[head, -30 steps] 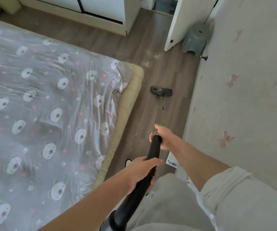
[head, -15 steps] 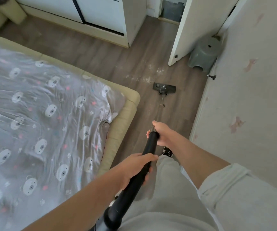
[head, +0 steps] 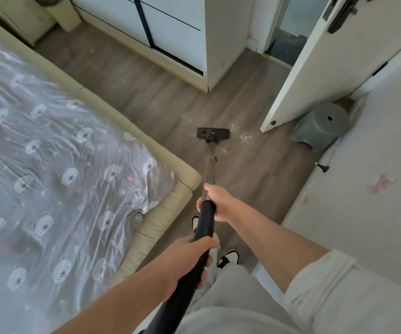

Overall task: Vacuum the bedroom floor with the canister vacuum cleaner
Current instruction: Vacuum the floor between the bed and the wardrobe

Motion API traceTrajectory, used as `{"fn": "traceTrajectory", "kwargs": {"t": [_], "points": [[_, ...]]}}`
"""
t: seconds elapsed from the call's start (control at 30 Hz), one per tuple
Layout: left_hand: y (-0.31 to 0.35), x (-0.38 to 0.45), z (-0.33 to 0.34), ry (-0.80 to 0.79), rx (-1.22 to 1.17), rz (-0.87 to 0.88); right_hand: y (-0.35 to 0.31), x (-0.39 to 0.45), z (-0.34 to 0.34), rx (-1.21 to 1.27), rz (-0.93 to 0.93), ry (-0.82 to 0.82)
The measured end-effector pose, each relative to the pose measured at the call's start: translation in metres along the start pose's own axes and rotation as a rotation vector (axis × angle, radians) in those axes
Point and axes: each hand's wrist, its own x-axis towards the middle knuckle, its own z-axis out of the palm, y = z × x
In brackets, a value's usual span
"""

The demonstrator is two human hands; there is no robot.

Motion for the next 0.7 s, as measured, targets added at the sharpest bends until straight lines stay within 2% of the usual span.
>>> {"fn": "traceTrajectory", "kwargs": {"t": [0.33,0.7], "points": [[0.1,0.042,-0.009,-0.039,-0.14,0.026,-0.113,0.036,0.035,-0.237,0.014,0.033],[0.213,0.089,0.044,0.115,-0.353,0.017,-0.241,0.082,0.046,-0.381,0.13,-0.039]]}}
